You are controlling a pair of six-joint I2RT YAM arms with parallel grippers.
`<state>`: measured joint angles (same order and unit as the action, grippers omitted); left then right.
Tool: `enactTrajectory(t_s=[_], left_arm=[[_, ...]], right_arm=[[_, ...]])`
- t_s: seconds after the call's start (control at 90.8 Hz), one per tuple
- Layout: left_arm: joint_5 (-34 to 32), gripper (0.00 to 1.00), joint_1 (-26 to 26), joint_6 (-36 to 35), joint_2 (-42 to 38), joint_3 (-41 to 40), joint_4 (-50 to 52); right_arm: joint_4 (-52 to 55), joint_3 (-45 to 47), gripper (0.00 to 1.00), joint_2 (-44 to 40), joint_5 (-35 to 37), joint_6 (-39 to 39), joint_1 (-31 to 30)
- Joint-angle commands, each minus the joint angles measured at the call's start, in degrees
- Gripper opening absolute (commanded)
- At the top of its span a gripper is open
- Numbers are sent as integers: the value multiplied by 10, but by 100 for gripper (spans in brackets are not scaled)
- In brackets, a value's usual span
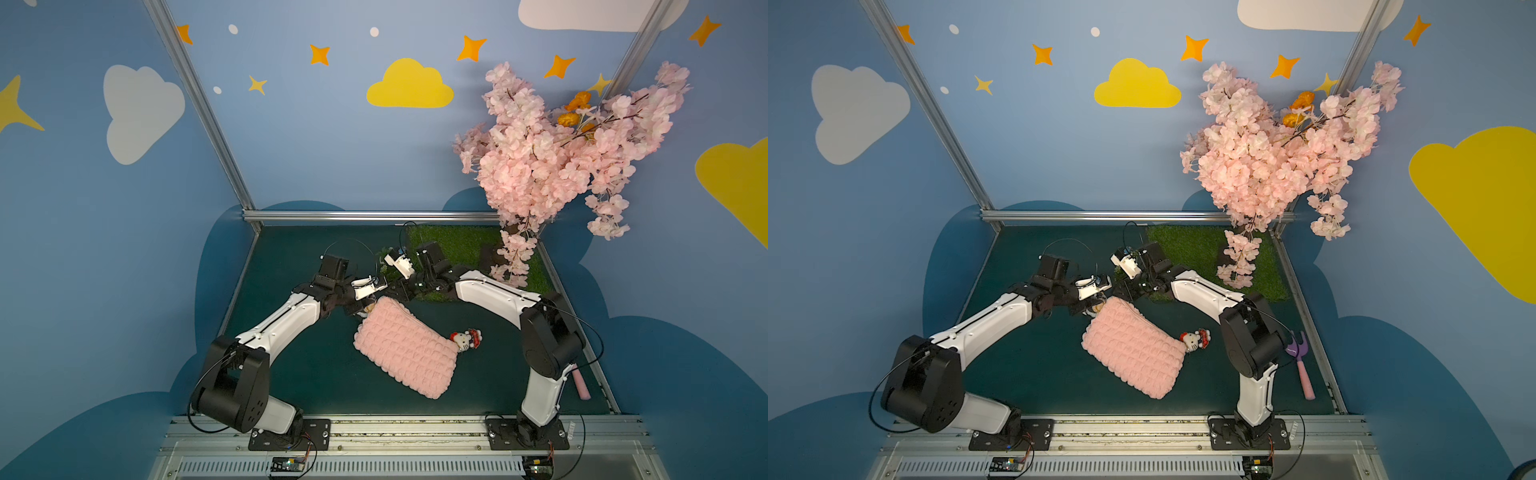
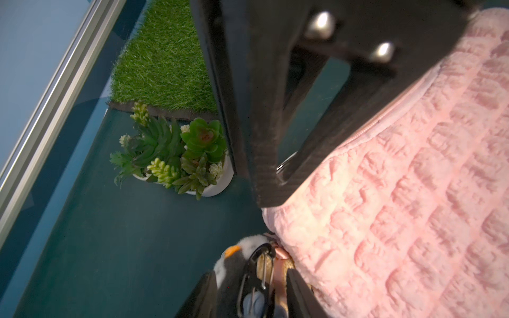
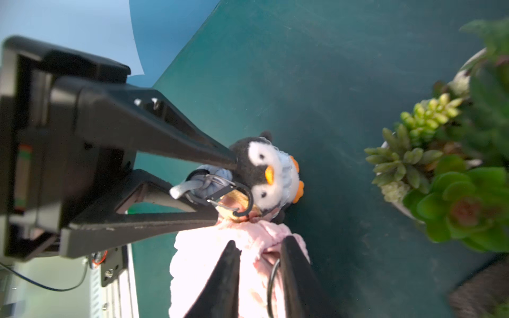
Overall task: Remove the decoration from the bag
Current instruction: Remove the decoration item from the bag.
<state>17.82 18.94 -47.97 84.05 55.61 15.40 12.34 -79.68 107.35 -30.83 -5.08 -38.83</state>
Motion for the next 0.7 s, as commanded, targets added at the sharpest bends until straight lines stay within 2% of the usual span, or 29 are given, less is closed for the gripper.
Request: enactTrajectory(t_s=[0.0,0.253,0.374,0.496,0.617,0.694], left_arm=[[-7,48,-15,21,4,18,19],[-16,52,-30,50,12,32,18],[-21,54,-35,76,14,43,10],[-50,55,-44,117,19,60,4],[-41,58,-56,178,18,71,-11],[-46,60,-59,210,19,80,-1]], right_arm=[[32,-23,34,-2,30,16,3],[69,-24,43,-16,54,35,23],[82,-24,51,-23,61,43,26],[87,-20,59,-34,62,40,32],[92,-18,64,-44,55,43,34],[94,-13,71,-53,56,42,36]])
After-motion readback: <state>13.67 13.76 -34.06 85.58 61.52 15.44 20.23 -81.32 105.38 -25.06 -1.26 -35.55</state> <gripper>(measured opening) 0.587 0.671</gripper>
